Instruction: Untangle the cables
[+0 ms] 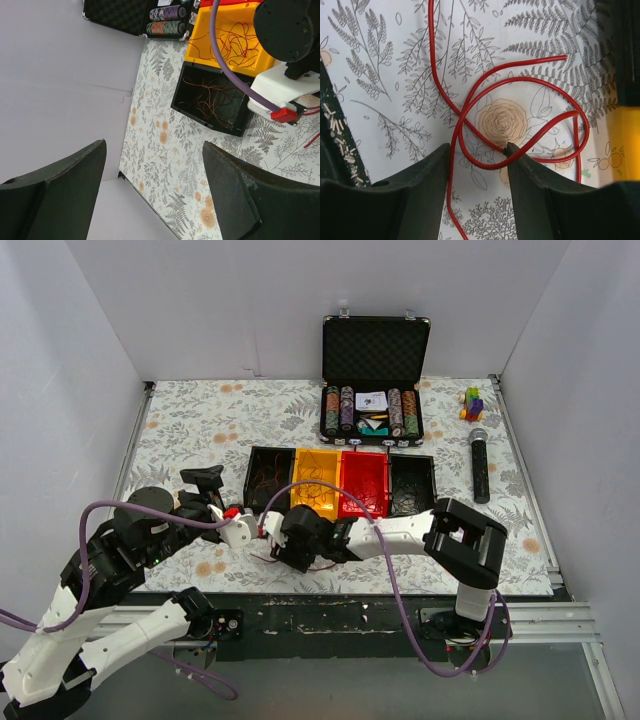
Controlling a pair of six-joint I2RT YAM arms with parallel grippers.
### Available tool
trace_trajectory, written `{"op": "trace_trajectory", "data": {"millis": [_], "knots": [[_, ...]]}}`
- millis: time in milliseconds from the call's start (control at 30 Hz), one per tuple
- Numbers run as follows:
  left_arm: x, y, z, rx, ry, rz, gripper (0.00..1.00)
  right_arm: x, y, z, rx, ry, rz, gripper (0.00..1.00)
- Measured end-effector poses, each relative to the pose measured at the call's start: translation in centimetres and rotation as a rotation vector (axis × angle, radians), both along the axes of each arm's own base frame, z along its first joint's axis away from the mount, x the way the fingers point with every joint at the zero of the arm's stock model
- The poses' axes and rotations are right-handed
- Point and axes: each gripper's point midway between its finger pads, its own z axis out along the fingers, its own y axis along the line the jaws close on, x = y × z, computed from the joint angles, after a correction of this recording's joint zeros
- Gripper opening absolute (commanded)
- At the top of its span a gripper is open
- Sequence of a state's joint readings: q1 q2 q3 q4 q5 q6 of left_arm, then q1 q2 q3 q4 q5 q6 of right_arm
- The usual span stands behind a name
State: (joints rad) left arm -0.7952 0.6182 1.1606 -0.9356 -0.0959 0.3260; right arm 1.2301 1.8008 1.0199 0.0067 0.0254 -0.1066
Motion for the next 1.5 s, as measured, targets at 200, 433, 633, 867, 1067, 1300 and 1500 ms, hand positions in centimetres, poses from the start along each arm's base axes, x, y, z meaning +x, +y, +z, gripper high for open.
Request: {"op": "trace_trajectory", "data": {"millis": [200, 433, 633, 867, 1067, 1300, 1500], "knots": [[0.0, 0.0, 0.0, 0.004, -0.003, -0.004, 0.77, 0.3, 1.0, 0.0, 0.037, 0.014, 0.004, 0.21], [0.0, -0.1, 0.0, 0.008, -0.006, -0.009, 0.77, 0.2, 0.7, 0.0, 0.056, 0.025, -0.017, 0.01], [0.0, -0.1, 0.0, 0.011, -0.008, -0.014, 0.77, -0.9, -1.6, 2.6, 0.071, 0.044, -0.050, 0.01], [-0.1, -0.2, 0.0, 0.010, -0.007, -0.019, 0.77, 1.3, -1.0, 16.3, 0.352, -0.133, -0.111, 0.01], [-0.1, -0.2, 0.0, 0.010, -0.006, -0.022, 0.77, 5.9, -3.1, 23.7, 0.456, -0.270, -0.235, 0.01], [-0.1, -0.3, 0.0, 0.010, -0.007, -0.027, 0.77, 12.6, -8.9, 23.4, 0.398, -0.312, -0.449, 0.01], [-0.2, -0.4, 0.0, 0.010, -0.006, -0.031, 0.77, 15.0, -11.7, 20.4, 0.379, -0.248, -0.572, 0.01]]}}
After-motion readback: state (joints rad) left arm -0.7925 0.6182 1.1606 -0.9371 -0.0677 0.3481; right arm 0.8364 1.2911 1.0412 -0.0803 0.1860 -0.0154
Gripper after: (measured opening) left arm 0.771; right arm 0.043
